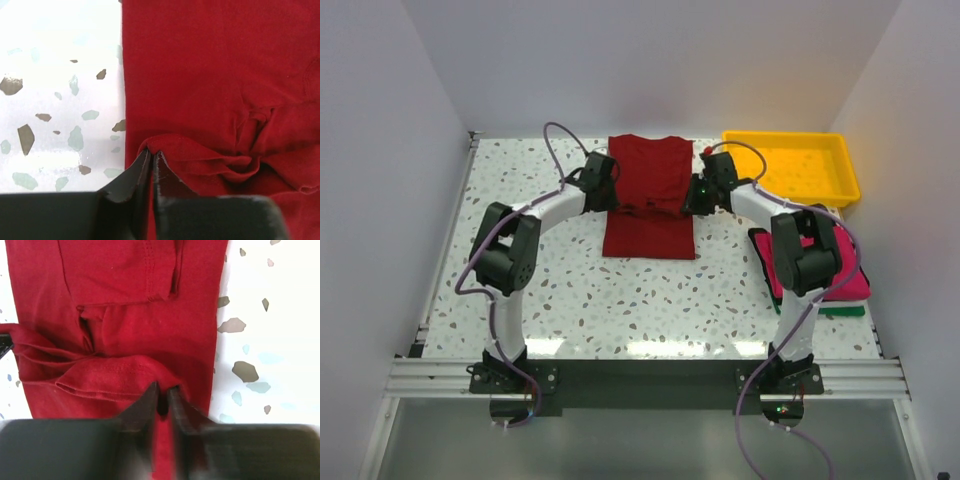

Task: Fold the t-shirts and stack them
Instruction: Fold the tshirt

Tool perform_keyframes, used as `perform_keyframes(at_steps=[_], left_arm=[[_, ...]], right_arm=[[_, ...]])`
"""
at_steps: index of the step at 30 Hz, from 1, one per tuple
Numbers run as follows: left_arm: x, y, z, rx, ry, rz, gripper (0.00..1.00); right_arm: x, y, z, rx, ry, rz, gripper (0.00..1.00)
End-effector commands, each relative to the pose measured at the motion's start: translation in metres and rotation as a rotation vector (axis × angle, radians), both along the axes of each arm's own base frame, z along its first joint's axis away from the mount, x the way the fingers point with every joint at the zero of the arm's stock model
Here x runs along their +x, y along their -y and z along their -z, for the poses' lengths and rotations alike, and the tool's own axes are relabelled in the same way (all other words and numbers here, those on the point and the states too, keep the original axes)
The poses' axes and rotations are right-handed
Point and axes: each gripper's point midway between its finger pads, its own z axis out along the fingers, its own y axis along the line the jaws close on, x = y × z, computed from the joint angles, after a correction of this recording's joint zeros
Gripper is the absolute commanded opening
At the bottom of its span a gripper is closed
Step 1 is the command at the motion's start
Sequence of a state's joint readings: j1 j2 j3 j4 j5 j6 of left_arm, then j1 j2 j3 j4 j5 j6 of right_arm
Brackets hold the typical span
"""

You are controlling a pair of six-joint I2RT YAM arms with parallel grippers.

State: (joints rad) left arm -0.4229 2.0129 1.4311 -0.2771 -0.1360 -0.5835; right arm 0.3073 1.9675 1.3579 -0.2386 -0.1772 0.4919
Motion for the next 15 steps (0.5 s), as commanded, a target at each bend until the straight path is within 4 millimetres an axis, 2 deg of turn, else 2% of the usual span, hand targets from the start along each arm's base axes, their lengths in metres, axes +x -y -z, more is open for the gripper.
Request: perform_keyframes(at_steps=[1, 2, 6, 7, 8, 9, 10, 11, 12, 13, 14, 15], left_arm=[[0.016, 0.004, -0.019, -0.011, 0.049, 0.027, 0.13], [0.015, 0.002, -0.023, -0.007, 0.054, 0.022, 0.22], [0.014, -0.007, -0.043, 0.016, 0.087, 0.003, 0.70], [0.013, -0.009, -0.055, 0.018, 0.101, -0.003, 0.75], [0.009, -0.011, -0.056, 0.022, 0.099, -0.006, 0.80], [0.006, -0.013, -0.060, 0.021, 0.104, -0.011, 0.98], [0.003, -0.016, -0.075, 0.011, 0.132, -0.018, 1.00], [-0.003, -0.018, -0.072, 0.008, 0.131, -0.020, 1.00], [-0.007, -0.020, -0.075, 0.004, 0.137, -0.025, 1.00], [-0.011, -0.022, -0.089, -0.010, 0.163, -0.032, 1.00], [-0.021, -0.024, -0.080, -0.014, 0.142, -0.030, 1.00], [-0.026, -0.026, -0.081, -0.021, 0.140, -0.036, 1.00]], right_arm=[[0.024, -0.009, -0.025, 0.055, 0.078, -0.003, 0.27], [0.025, -0.009, -0.026, 0.061, 0.079, -0.004, 0.36], [0.027, -0.012, -0.050, 0.084, 0.121, -0.017, 0.47], [0.026, -0.013, -0.061, 0.099, 0.143, -0.025, 0.48], [0.024, -0.013, -0.066, 0.102, 0.151, -0.028, 0.49], [0.020, -0.012, -0.068, 0.102, 0.153, -0.032, 0.59], [0.017, -0.011, -0.077, 0.102, 0.169, -0.038, 0.73], [0.012, -0.011, -0.080, 0.103, 0.170, -0.046, 0.95], [0.009, -0.009, -0.081, 0.095, 0.173, -0.054, 0.99], [0.000, -0.008, -0.075, 0.093, 0.153, -0.059, 0.99], [-0.005, -0.011, -0.086, 0.118, 0.172, -0.077, 0.99], [-0.014, -0.011, -0.079, 0.126, 0.152, -0.085, 0.99]])
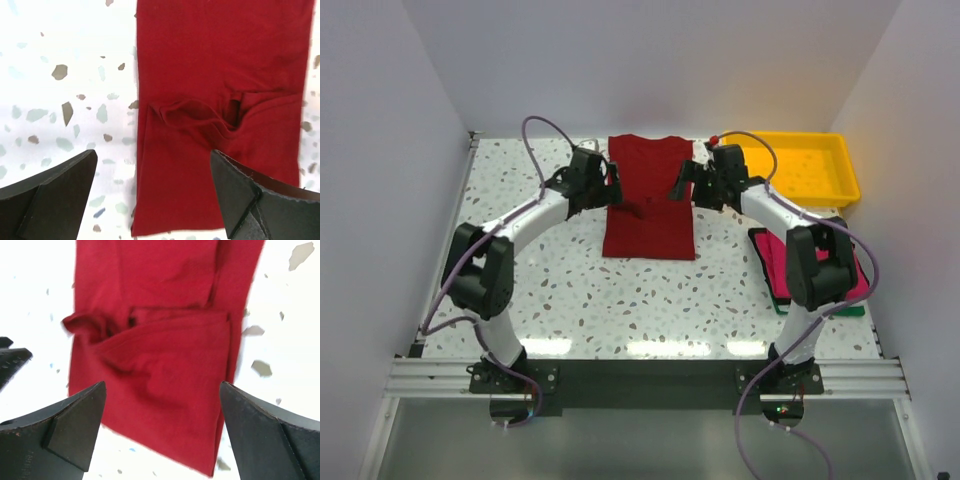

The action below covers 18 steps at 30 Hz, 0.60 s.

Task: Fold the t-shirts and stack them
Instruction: Fold the tshirt

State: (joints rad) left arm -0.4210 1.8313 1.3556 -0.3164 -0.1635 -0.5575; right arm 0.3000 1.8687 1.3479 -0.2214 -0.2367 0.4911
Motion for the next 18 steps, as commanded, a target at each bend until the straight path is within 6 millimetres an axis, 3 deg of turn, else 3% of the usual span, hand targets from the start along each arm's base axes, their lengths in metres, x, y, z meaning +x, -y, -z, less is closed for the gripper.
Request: perform_keyframes(at_steps=[1, 4, 6, 8, 14, 15, 16, 18], left_arm=[[-0.016, -0.014, -0.030, -0.040, 0.061, -0.043, 1.00], [-0.038, -0.017, -0.026, -0.071, 0.043, -0.038, 1.00], [-0.050, -0.020, -0.032, -0.087, 0.052, -0.040, 1.00], [-0.065, -0.031, -0.021, -0.071, 0.030, -0.072, 1.00], [-0.103, -0.057, -0.009, -0.033, -0.008, -0.124, 1.00], [-0.107, -0.061, -0.007, -0.026, -0.011, -0.139, 1.00], [-0.112, -0.067, -0.006, -0.014, -0.006, -0.155, 1.00], [-0.116, -0.073, -0.007, -0.001, 0.005, -0.166, 1.00]], right_arm=[[-0.019, -0.007, -0.034, 0.065, 0.070, -0.063, 0.99], [-0.039, -0.021, -0.033, 0.047, 0.073, -0.122, 0.99], [-0.039, -0.026, -0.032, -0.019, 0.099, -0.142, 0.99], [-0.045, -0.038, -0.023, -0.103, 0.092, -0.181, 0.99], [-0.019, -0.067, -0.001, -0.281, 0.111, -0.203, 0.99], [-0.010, -0.075, -0.006, -0.280, 0.132, -0.209, 0.99], [-0.005, -0.073, 0.013, -0.329, 0.100, -0.192, 0.99], [0.007, -0.078, 0.013, -0.357, 0.103, -0.178, 0.99]])
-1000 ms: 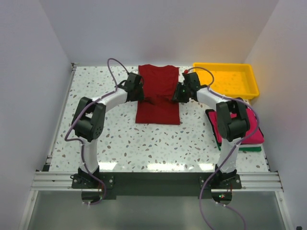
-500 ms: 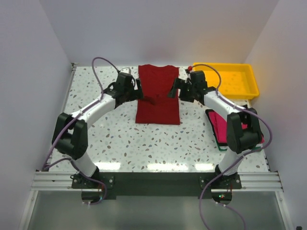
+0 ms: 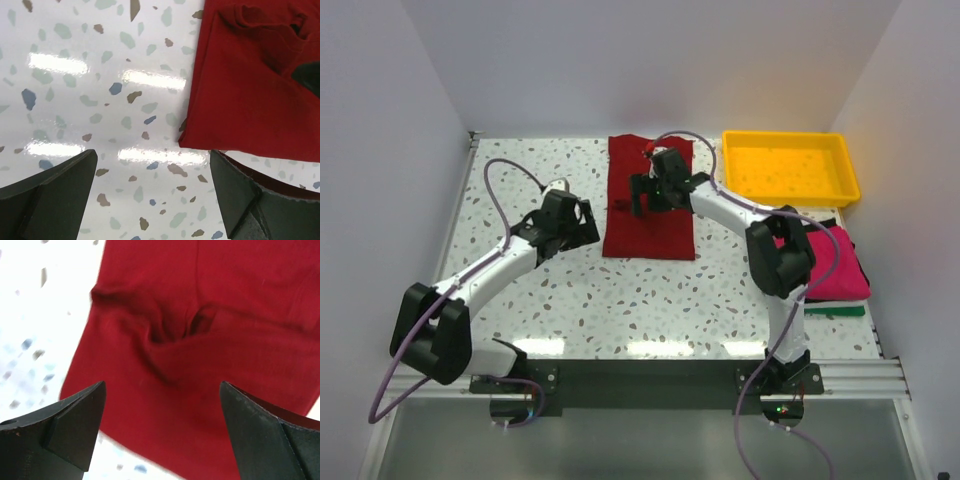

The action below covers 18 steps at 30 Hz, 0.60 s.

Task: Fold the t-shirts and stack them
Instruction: Fold the tshirt

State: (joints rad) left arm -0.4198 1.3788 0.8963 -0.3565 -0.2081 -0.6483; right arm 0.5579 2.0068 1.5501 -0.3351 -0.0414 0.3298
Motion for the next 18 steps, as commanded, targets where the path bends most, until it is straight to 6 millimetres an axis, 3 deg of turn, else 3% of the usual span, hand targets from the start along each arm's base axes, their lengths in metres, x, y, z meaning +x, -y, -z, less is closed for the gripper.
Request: perform_keyframes(at_steps=[1, 3, 4, 7, 8, 14, 17, 18], left_arm=[[-0.006, -0.019, -0.007, 0.028, 0.034, -0.069, 1.00], [-0.009, -0.024, -0.007, 0.040, 0.031, -0.087, 1.00], [-0.010, -0.025, -0.006, 0.045, 0.028, -0.088, 1.00], [-0.011, -0.026, -0.006, 0.046, 0.029, -0.087, 1.00], [-0.010, -0.026, -0.007, 0.046, 0.031, -0.089, 1.00], [-0.011, -0.020, -0.003, 0.020, 0.024, -0.068, 1.00], [-0.011, -0.017, 0.000, 0.010, 0.018, -0.055, 1.00], [-0.010, -0.012, 0.001, -0.006, 0.019, -0.035, 1.00]], right_arm=[[0.029, 0.012, 0.015, -0.141, 0.033, 0.054, 0.99], [0.043, 0.008, 0.012, -0.145, 0.063, 0.063, 0.99], [0.047, 0.010, 0.026, -0.180, 0.052, 0.068, 0.99], [0.064, 0.007, 0.021, -0.191, 0.089, 0.090, 0.99], [0.070, 0.009, 0.029, -0.209, 0.092, 0.115, 0.99], [0.112, 0.000, 0.019, -0.182, 0.207, 0.207, 0.99], [0.118, -0.001, 0.013, -0.178, 0.221, 0.219, 0.99], [0.119, -0.002, 0.002, -0.160, 0.237, 0.222, 0.99]])
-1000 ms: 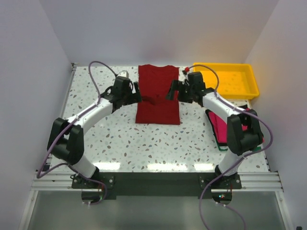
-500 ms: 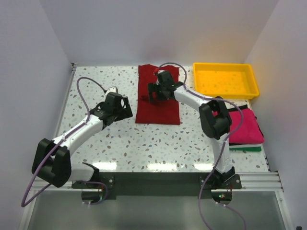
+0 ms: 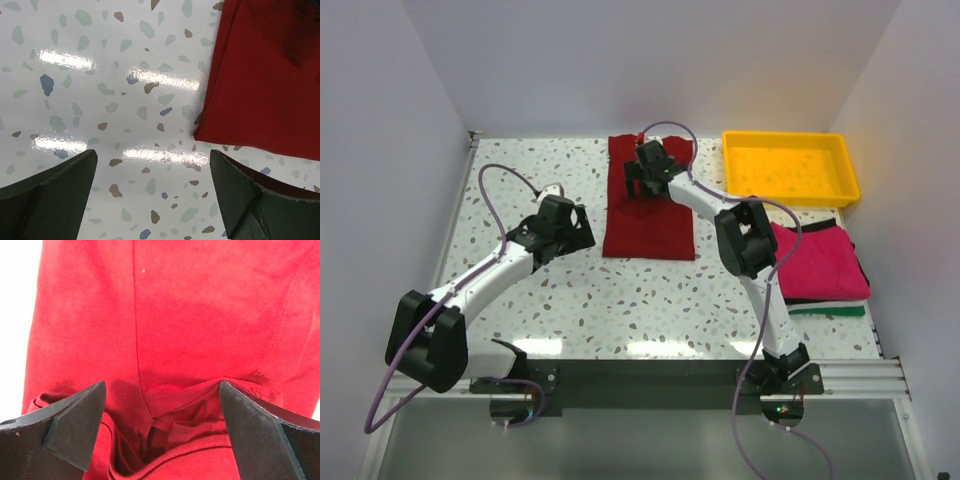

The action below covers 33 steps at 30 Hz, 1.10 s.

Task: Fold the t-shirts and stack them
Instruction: Fold the tshirt

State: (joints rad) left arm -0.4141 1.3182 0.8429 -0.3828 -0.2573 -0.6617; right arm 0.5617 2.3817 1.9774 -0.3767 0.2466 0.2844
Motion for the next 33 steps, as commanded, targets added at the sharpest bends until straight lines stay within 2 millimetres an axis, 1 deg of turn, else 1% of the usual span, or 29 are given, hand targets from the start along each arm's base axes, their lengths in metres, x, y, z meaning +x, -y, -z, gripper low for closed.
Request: perform_keyframes(at_steps=[1, 2, 3, 4, 5, 6, 7, 8, 9, 10, 11, 12, 13, 14, 15, 16, 17, 18, 19, 20, 22, 23, 25, 26, 27, 28, 30, 32, 33], left_arm=[[0.004, 0.008, -0.001, -0.047, 0.021, 0.026, 1.00], [0.005, 0.012, -0.001, -0.058, 0.023, 0.039, 1.00], [0.007, 0.017, 0.001, -0.077, 0.019, 0.057, 1.00], [0.008, 0.021, 0.002, -0.087, 0.017, 0.066, 1.00], [0.009, 0.024, 0.007, -0.092, 0.004, 0.078, 1.00], [0.013, 0.031, 0.006, -0.120, 0.013, 0.102, 1.00], [0.014, 0.035, 0.008, -0.130, 0.010, 0.114, 1.00], [0.015, 0.038, 0.013, -0.135, -0.002, 0.123, 1.00], [0.019, 0.044, 0.013, -0.156, 0.003, 0.139, 1.00], [0.019, 0.047, 0.016, -0.162, -0.003, 0.147, 1.00], [0.021, 0.049, 0.024, -0.163, -0.025, 0.149, 1.00], [0.024, 0.054, 0.023, -0.179, -0.018, 0.158, 1.00], [0.026, 0.056, 0.025, -0.184, -0.022, 0.161, 1.00], [0.030, 0.057, 0.031, -0.185, -0.031, 0.153, 1.00], [0.031, 0.058, 0.033, -0.182, -0.037, 0.153, 0.94], [0.032, 0.058, 0.036, -0.180, -0.042, 0.151, 0.92], [0.035, 0.060, 0.040, -0.179, -0.048, 0.151, 0.90], [0.036, 0.061, 0.042, -0.179, -0.053, 0.149, 0.84], [0.037, 0.062, 0.044, -0.179, -0.058, 0.152, 0.82], [0.037, 0.062, 0.050, -0.176, -0.073, 0.152, 0.80], [0.041, 0.065, 0.053, -0.181, -0.072, 0.155, 0.73], [0.042, 0.065, 0.058, -0.179, -0.081, 0.152, 0.71], [0.045, 0.067, 0.060, -0.180, -0.083, 0.153, 0.63], [0.045, 0.068, 0.064, -0.176, -0.093, 0.153, 0.60], [0.044, 0.067, 0.066, -0.176, -0.098, 0.151, 0.53], [0.044, 0.067, 0.068, -0.174, -0.102, 0.151, 0.49], [0.042, 0.067, 0.074, -0.172, -0.117, 0.147, 0.44], [0.038, 0.072, 0.079, -0.182, -0.134, 0.163, 0.40], [0.038, 0.071, 0.080, -0.181, -0.137, 0.160, 0.38]], right_arm=[[0.021, -0.001, -0.047, 0.042, 0.122, 0.044, 0.99], [0.019, 0.001, -0.050, 0.043, 0.125, 0.043, 0.99], [0.017, 0.003, -0.070, 0.057, 0.148, 0.042, 0.99], [0.013, 0.004, -0.082, 0.063, 0.161, 0.037, 0.99], [0.005, 0.009, -0.081, 0.056, 0.148, 0.038, 0.99], [0.001, 0.012, -0.116, 0.091, 0.201, 0.039, 0.99], [-0.005, 0.015, -0.124, 0.108, 0.208, 0.037, 0.99], [-0.018, 0.022, -0.115, 0.101, 0.179, 0.041, 0.99], [-0.025, 0.030, -0.123, 0.118, 0.181, 0.050, 0.99], [-0.037, 0.034, -0.149, 0.170, 0.204, 0.047, 0.99], [-0.054, 0.046, -0.132, 0.161, 0.158, 0.054, 0.99], [-0.062, 0.059, -0.130, 0.189, 0.138, 0.087, 0.99], [-0.075, 0.069, -0.150, 0.233, 0.159, 0.103, 0.99], [-0.092, 0.084, -0.120, 0.246, 0.087, 0.114, 0.99], [-0.103, 0.089, -0.115, 0.290, 0.061, 0.122, 0.99], [-0.113, 0.095, -0.111, 0.324, 0.042, 0.121, 0.99], [-0.137, 0.100, -0.097, 0.362, -0.009, 0.106, 0.99], [-0.141, 0.108, -0.095, 0.413, -0.016, 0.130, 0.99], [-0.149, 0.110, -0.092, 0.434, -0.026, 0.127, 0.99], [-0.165, 0.116, -0.081, 0.441, -0.050, 0.132, 0.99], [-0.176, 0.118, -0.073, 0.464, -0.072, 0.127, 0.98], [-0.184, 0.118, -0.064, 0.466, -0.095, 0.124, 0.98], [-0.192, 0.113, -0.058, 0.490, -0.132, 0.104, 0.95], [-0.196, 0.113, -0.050, 0.493, -0.152, 0.105, 0.95], [-0.195, 0.111, -0.044, 0.500, -0.156, 0.107, 0.92], [-0.195, 0.110, -0.039, 0.506, -0.168, 0.112, 0.85], [-0.195, 0.107, -0.027, 0.504, -0.200, 0.108, 0.79], [-0.191, 0.104, -0.023, 0.514, -0.205, 0.103, 0.75], [-0.191, 0.103, -0.016, 0.511, -0.219, 0.108, 0.72]])
